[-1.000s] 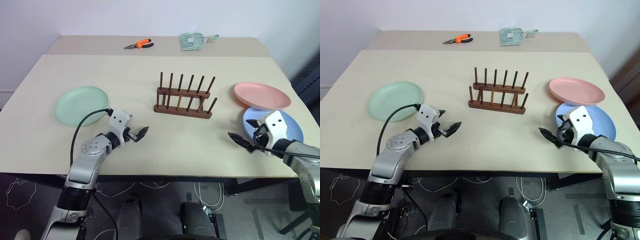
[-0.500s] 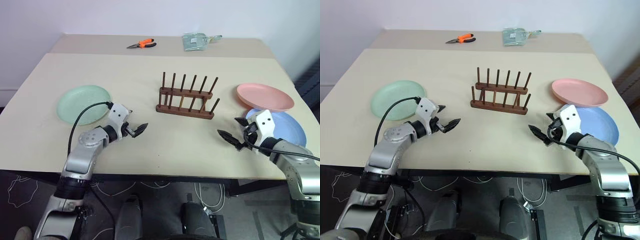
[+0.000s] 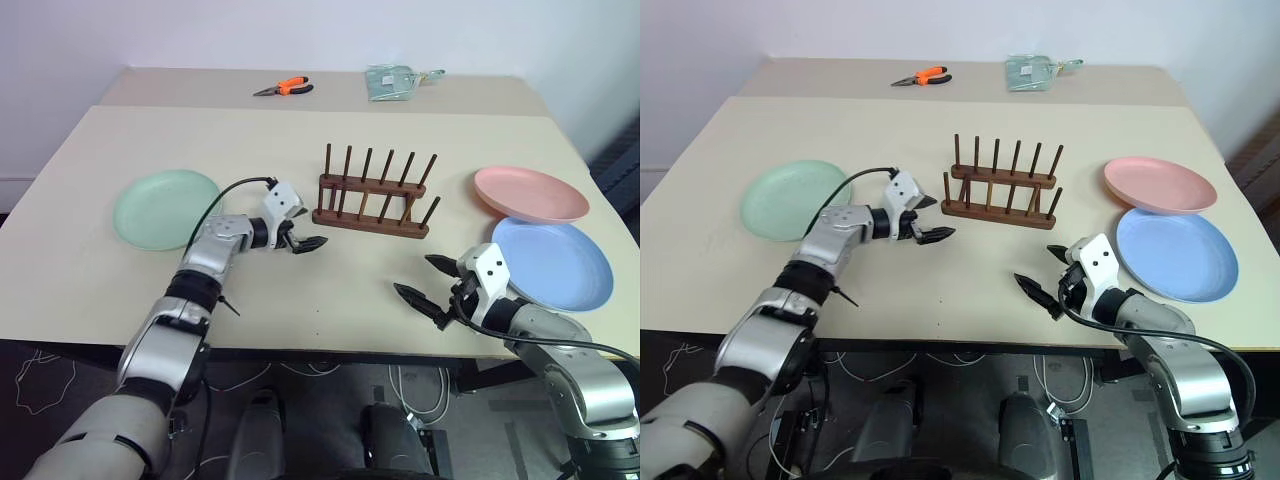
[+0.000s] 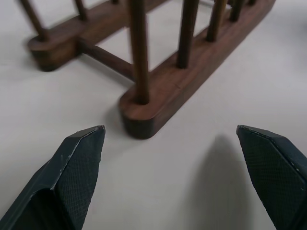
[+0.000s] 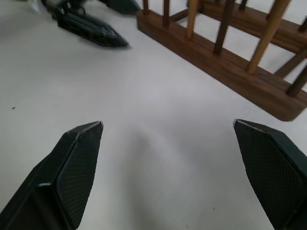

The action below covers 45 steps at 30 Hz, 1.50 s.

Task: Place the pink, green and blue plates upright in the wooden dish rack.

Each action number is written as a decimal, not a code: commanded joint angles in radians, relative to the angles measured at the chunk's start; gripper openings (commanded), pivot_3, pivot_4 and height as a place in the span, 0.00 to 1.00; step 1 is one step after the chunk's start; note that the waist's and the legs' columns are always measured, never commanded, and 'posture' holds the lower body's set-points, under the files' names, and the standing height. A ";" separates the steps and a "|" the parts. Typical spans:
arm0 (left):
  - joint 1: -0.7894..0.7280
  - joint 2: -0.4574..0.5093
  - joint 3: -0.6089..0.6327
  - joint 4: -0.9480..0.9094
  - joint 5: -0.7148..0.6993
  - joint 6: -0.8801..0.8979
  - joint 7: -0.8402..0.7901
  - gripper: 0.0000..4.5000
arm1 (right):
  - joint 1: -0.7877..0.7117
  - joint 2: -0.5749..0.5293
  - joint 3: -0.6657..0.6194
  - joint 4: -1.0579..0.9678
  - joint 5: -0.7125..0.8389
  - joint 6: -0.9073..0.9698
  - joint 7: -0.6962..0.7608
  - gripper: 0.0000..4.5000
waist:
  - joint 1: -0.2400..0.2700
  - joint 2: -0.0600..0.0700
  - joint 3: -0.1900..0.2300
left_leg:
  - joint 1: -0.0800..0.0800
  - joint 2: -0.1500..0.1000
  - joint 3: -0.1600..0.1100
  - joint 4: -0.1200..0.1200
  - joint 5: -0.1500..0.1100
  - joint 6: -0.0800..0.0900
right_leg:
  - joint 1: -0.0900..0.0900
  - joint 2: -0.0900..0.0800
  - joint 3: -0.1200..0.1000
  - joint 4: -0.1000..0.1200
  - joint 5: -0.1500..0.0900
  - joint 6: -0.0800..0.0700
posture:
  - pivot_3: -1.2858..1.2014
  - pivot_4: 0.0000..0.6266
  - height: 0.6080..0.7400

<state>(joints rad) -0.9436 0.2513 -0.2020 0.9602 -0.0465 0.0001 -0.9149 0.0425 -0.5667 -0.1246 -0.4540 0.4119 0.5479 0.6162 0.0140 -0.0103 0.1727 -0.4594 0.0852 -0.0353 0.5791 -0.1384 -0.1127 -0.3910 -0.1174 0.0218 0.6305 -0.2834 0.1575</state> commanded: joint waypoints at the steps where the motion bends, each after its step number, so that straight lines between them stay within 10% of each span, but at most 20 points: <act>1: -0.058 -0.027 0.021 0.097 0.022 -0.063 0.018 0.89 | 0.015 0.006 -0.003 -0.069 0.001 -0.016 -0.017 1.00 | -0.001 0.000 0.000 | 0.000 0.000 0.000 0.000 0.000 0.000 | 0.000 0.000 0.000 0.000 0.000 0.000 | 0.52 0.24 1.00; 9: -0.046 -0.066 0.042 0.149 0.043 -0.127 0.042 0.16 | 0.036 -0.008 -0.007 -0.072 -0.009 -0.028 -0.016 1.00 | -0.001 0.000 0.000 | 0.000 0.000 0.000 0.000 0.000 0.000 | 0.001 0.000 0.000 0.000 0.000 0.000 | 0.52 0.24 1.00; 21: 0.327 0.067 -0.035 -0.605 -0.031 0.074 -0.212 0.16 | 0.062 -0.115 -0.046 -0.040 0.009 -0.007 0.079 1.00 | -0.002 0.001 0.000 | 0.001 0.000 0.000 -0.001 0.000 0.000 | 0.001 0.000 0.000 0.001 0.000 0.000 | 0.52 0.24 1.00; 34: 0.379 0.193 -0.031 -0.632 -0.007 0.117 -0.202 0.16 | 0.081 -0.128 -0.073 0.027 -0.016 -0.053 0.099 1.00 | -0.004 0.001 0.000 | 0.002 0.000 0.000 0.000 0.000 0.000 | 0.002 0.000 0.000 0.001 -0.001 -0.003 | 0.52 0.24 1.00; 45: 0.541 0.294 0.058 -0.891 -0.127 0.333 -0.158 0.16 | 0.069 -0.109 -0.029 0.025 -0.039 -0.040 0.075 0.02 | -0.024 0.001 -0.001 | 0.005 0.001 0.000 -0.001 0.001 0.000 | 0.003 0.000 0.000 0.002 -0.002 -0.003 | 0.52 0.24 1.00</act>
<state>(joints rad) -0.4111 0.5456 -0.1648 0.1019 -0.1464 0.2887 -1.0916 0.1225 -0.6847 -0.1585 -0.4075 0.3675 0.5159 0.6919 -0.0104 -0.0092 0.1717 -0.4545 0.0859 -0.0355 0.5791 -0.1378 -0.1122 -0.3871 -0.1174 0.0223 0.6320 -0.2848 0.1539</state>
